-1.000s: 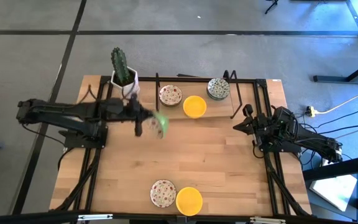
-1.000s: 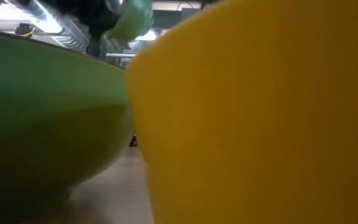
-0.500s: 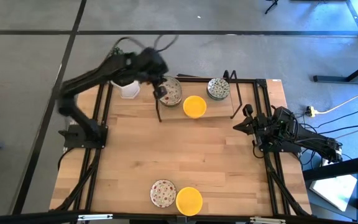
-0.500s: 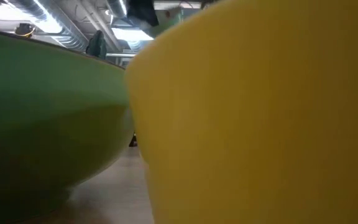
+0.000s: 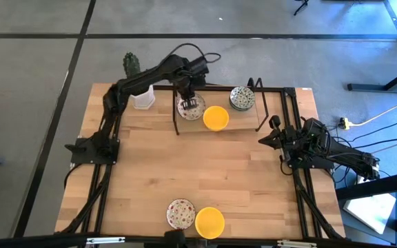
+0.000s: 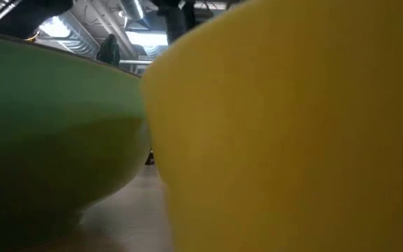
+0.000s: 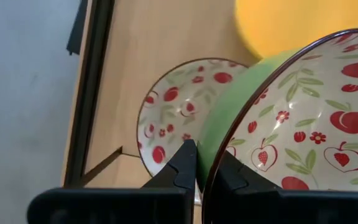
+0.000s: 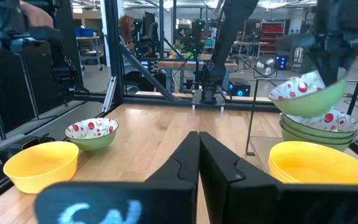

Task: Pick & Place Mini bowls
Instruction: Stack the green patterned bowl on the green patterned bowl on the shelf

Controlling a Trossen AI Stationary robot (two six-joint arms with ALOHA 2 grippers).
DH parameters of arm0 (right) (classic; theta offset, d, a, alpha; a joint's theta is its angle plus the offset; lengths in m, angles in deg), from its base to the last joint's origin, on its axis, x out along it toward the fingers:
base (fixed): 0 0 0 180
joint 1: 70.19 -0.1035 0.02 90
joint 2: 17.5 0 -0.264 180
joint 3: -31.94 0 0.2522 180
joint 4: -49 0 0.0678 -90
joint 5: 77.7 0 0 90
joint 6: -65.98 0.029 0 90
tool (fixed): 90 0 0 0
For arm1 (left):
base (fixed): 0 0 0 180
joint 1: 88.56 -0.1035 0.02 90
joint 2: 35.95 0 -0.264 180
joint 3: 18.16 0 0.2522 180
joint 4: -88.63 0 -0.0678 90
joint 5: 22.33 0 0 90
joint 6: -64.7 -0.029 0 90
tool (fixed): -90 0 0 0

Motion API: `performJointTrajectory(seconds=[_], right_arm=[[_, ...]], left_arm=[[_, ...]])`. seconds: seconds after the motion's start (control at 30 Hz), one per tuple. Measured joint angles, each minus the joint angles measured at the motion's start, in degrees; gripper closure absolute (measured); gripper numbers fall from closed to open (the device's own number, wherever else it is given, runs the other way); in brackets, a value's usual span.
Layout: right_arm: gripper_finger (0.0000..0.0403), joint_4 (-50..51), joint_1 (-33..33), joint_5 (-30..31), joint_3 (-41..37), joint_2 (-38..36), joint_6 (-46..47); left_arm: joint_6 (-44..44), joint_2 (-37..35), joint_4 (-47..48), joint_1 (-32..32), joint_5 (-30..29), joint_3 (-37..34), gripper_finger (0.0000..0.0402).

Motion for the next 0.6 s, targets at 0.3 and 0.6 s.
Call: performJointTrajectory(seconds=[0.3,0.6], right_arm=[[0.0391,0.0,0.0,0.0,0.0,0.0,0.0],[0.0391,0.0,0.0,0.0,0.0,0.0,0.0]], left_arm=[[1.0,2.2,0.0,-2.9,0.0,0.6,0.0393],[1.1,4.3,-1.3,-4.1,2.7,0.6,0.0393]])
